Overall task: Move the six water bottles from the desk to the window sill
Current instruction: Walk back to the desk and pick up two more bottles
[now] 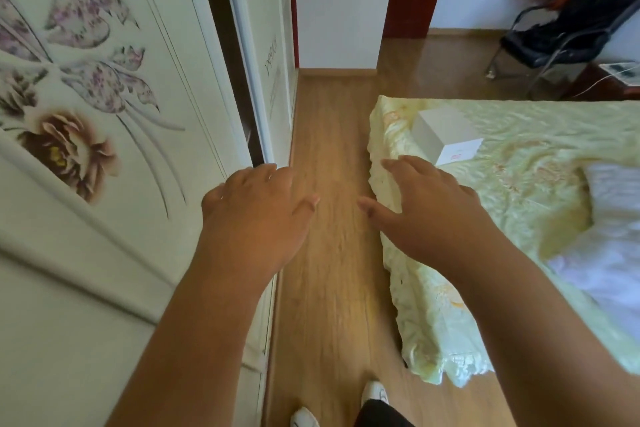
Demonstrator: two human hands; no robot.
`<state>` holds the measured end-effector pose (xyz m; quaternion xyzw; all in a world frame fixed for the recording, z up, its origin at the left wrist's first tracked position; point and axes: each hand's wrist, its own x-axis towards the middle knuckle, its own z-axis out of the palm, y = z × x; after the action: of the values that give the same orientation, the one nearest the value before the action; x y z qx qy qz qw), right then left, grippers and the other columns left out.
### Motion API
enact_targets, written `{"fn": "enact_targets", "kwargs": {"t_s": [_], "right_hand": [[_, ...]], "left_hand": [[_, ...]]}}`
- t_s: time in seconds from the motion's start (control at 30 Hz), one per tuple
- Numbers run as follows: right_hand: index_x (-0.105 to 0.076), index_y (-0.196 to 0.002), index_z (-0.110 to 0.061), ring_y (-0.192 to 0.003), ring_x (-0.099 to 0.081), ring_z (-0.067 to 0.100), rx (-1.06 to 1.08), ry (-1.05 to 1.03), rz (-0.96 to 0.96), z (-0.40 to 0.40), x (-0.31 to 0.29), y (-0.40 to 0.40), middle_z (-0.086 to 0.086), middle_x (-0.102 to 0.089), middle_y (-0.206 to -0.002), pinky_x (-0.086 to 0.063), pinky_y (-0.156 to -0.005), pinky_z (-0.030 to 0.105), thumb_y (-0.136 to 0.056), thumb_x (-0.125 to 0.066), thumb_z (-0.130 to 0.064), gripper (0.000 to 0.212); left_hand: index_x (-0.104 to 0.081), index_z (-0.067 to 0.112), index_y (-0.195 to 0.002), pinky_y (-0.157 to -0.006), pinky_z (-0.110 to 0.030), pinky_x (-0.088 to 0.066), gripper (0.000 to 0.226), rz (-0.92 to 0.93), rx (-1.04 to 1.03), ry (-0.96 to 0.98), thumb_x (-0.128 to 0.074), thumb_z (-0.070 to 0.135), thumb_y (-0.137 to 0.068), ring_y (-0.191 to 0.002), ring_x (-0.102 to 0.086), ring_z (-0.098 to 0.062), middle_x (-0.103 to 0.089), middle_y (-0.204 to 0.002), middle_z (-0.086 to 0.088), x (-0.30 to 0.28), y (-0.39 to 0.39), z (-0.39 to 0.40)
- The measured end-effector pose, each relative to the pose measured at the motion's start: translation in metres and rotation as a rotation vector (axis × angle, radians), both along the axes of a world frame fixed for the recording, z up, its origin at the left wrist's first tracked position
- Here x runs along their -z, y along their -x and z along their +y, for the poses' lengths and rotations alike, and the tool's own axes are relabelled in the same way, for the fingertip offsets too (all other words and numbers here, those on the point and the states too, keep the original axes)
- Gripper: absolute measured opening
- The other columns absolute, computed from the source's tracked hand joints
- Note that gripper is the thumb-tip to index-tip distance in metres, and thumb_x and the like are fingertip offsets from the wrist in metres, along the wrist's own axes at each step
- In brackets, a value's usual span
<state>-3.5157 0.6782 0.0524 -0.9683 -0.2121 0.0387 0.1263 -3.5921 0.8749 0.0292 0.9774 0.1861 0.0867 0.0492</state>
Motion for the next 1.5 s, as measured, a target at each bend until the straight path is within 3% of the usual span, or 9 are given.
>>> {"fn": "enact_targets", "kwargs": {"t_s": [0.17, 0.33, 0.43, 0.57, 0.83, 1.13, 1.27, 1.5], "right_hand": [[-0.03, -0.151, -0.033, -0.14, -0.04, 0.026, 0.038, 0.014, 0.021, 0.0, 0.006, -0.012, -0.007, -0.034, -0.159, -0.032, -0.11, 0.054, -0.09, -0.04, -0.073, 0.074], [-0.029, -0.152, -0.033, -0.141, -0.04, 0.024, 0.032, -0.003, 0.025, 0.008, 0.011, -0.037, -0.007, -0.032, -0.16, -0.031, -0.111, 0.054, -0.09, -0.041, -0.072, 0.074], [-0.027, -0.153, -0.034, -0.146, -0.033, 0.022, 0.006, -0.018, 0.012, 0.014, 0.01, -0.059, -0.006, -0.025, -0.163, -0.028, -0.113, 0.055, -0.091, -0.041, -0.072, 0.075], [-0.026, -0.153, -0.034, -0.147, -0.032, 0.022, -0.012, -0.044, -0.005, 0.014, 0.003, -0.094, -0.006, -0.025, -0.164, -0.028, -0.115, 0.054, -0.09, -0.042, -0.073, 0.076], [-0.026, -0.154, -0.033, -0.147, -0.032, 0.022, -0.004, -0.104, -0.059, -0.015, -0.017, -0.175, -0.006, -0.027, -0.163, -0.027, -0.118, 0.054, -0.091, -0.042, -0.072, 0.076], [-0.019, -0.155, -0.036, -0.151, -0.021, 0.02, -0.009, -0.059, -0.079, -0.033, -0.017, -0.229, -0.007, -0.02, -0.165, -0.012, -0.122, 0.055, -0.091, -0.036, -0.074, 0.076], [-0.019, -0.156, -0.035, -0.151, -0.022, 0.021, 0.012, -0.051, -0.075, -0.038, -0.017, -0.251, -0.005, -0.023, -0.164, -0.013, -0.122, 0.054, -0.092, -0.036, -0.073, 0.076], [-0.024, -0.156, -0.033, -0.15, -0.024, 0.022, 0.029, -0.024, -0.028, -0.019, -0.006, -0.283, -0.004, -0.026, -0.163, -0.02, -0.12, 0.054, -0.092, -0.039, -0.071, 0.075]], "left_hand": [[-0.051, 0.033, -0.131, -0.083, -0.039, -0.045, 0.055, 0.013, 0.05, -0.002, -0.029, 0.067, -0.094, -0.114, -0.058, -0.02, -0.06, -0.128, 0.006, 0.004, -0.017, 0.003], [-0.053, 0.035, -0.127, -0.076, -0.035, -0.032, 0.05, 0.025, 0.04, -0.015, -0.032, 0.067, -0.094, -0.11, -0.057, -0.019, -0.061, -0.123, 0.008, 0.003, -0.038, 0.008], [-0.05, 0.035, -0.132, -0.083, -0.039, -0.043, 0.055, 0.041, 0.027, -0.029, -0.032, 0.069, -0.092, -0.116, -0.056, -0.02, -0.059, -0.129, 0.007, 0.0, -0.054, 0.009], [-0.045, 0.036, -0.137, -0.093, -0.043, -0.044, 0.061, 0.064, -0.003, -0.046, -0.027, 0.072, -0.091, -0.123, -0.052, -0.02, -0.055, -0.136, 0.008, -0.014, -0.089, 0.005], [-0.043, 0.037, -0.14, -0.096, -0.046, -0.042, 0.061, -0.011, 0.024, -0.057, -0.029, 0.071, -0.091, -0.127, -0.049, -0.02, -0.053, -0.139, 0.009, -0.036, -0.17, -0.019], [-0.042, 0.039, -0.141, -0.098, -0.047, -0.041, 0.061, -0.007, 0.042, -0.012, -0.029, 0.072, -0.091, -0.13, -0.045, -0.019, -0.049, -0.143, 0.01, -0.032, -0.229, -0.039], [-0.046, 0.038, -0.137, -0.094, -0.044, -0.042, 0.058, -0.028, 0.068, -0.006, -0.03, 0.071, -0.092, -0.125, -0.05, -0.018, -0.053, -0.138, 0.012, -0.033, -0.254, -0.04], [-0.04, 0.037, -0.143, -0.101, -0.047, -0.038, 0.062, 0.037, 0.103, 0.037, -0.03, 0.07, -0.092, -0.134, -0.041, -0.018, -0.045, -0.147, 0.009, -0.018, -0.296, -0.018]]}}
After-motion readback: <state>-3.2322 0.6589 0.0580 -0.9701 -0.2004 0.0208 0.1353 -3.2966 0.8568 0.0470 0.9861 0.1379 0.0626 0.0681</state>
